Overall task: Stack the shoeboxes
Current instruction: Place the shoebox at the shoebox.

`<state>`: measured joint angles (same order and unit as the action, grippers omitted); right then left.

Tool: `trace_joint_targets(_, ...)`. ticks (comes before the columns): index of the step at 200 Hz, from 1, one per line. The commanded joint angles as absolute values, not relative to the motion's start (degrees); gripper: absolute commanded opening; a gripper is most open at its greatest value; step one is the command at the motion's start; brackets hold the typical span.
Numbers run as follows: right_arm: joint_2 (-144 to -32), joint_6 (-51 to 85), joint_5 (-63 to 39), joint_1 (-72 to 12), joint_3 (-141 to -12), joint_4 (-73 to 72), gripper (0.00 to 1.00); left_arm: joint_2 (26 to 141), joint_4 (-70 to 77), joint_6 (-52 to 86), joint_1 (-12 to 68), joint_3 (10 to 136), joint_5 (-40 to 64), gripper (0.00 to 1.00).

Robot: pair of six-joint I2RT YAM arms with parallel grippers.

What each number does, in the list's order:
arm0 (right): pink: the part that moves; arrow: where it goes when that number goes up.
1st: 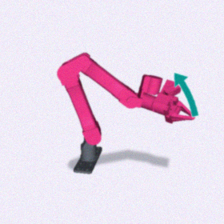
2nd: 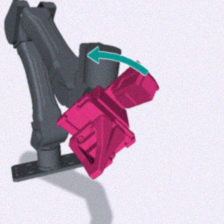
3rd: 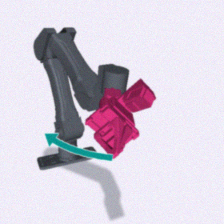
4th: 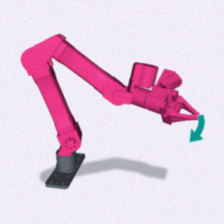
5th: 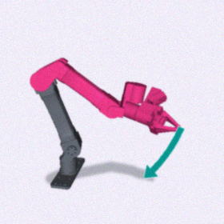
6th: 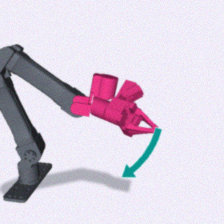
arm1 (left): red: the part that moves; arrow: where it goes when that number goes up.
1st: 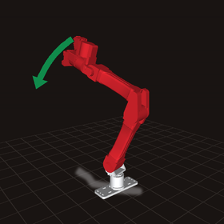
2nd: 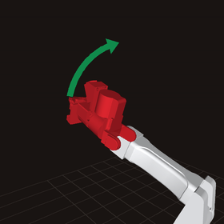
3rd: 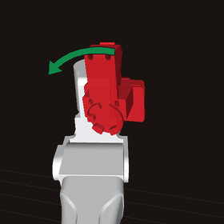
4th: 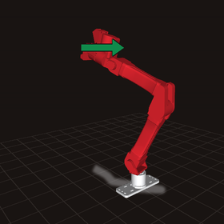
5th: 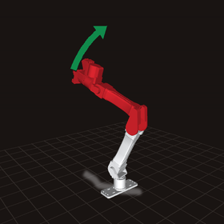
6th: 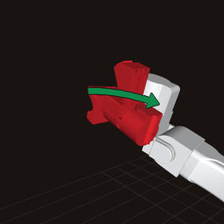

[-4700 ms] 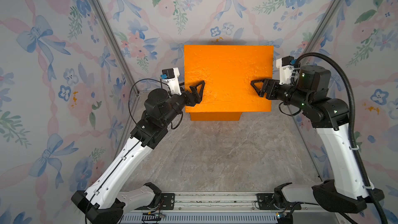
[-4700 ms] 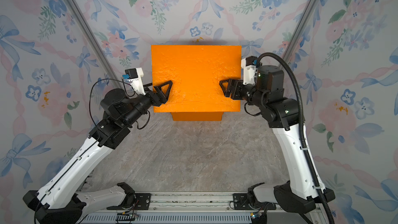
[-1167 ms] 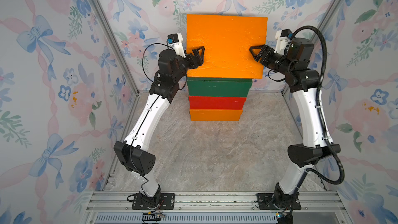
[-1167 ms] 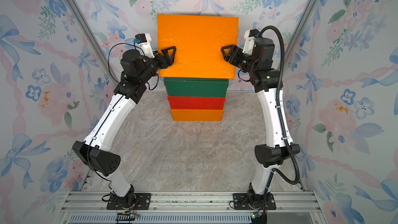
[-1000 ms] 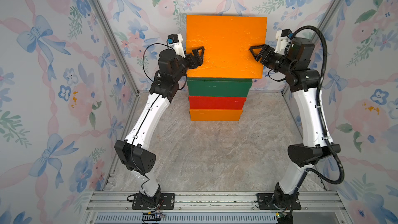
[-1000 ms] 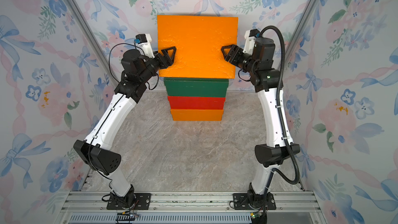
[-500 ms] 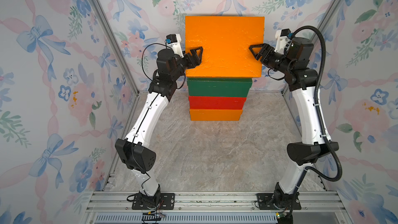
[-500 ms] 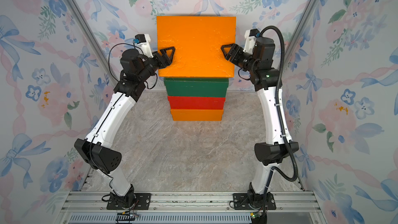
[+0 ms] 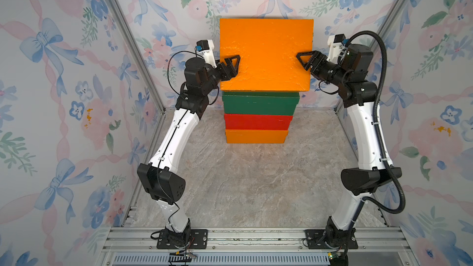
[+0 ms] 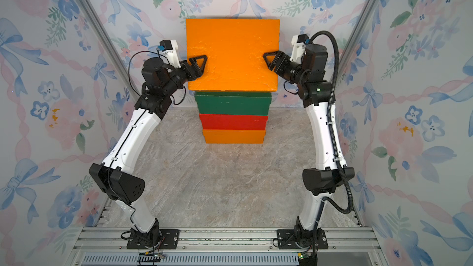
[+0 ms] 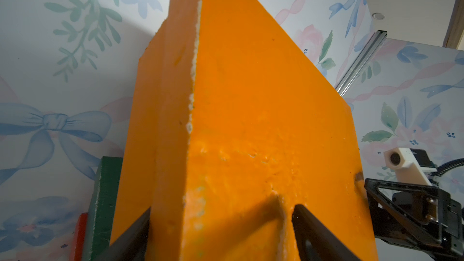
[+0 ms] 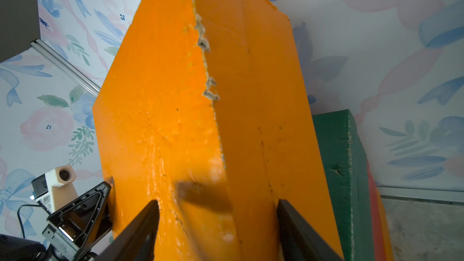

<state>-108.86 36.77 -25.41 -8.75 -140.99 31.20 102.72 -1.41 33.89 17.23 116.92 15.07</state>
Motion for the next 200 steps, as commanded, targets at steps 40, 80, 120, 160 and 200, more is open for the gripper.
trace_joint_targets(40,-110.29,39.09,-33.51,-9.23,-139.79,27.97,0.74,104.59,-0.38,35.1,18.15,118.04,24.26,0.83)
trace_joint_targets(80,-110.58,39.54,-33.66,-8.54,-139.09,27.46,0.74,104.59,-0.41,35.1,17.72,117.93,24.28,0.84)
trace_joint_targets(120,-111.17,40.5,-33.83,-7.52,-139.12,26.71,0.74,104.77,-0.37,35.08,17.25,117.95,24.35,0.84)
trace_joint_targets(160,-111.97,41.65,-34.45,-6.72,-139.47,26.02,0.74,104.83,-0.39,35.18,16.68,117.96,24.43,0.85)
trace_joint_targets(200,-112.36,41.86,-34.51,-6.57,-139.66,25.72,0.74,104.68,-0.39,35.26,15.96,118.08,24.26,0.85)
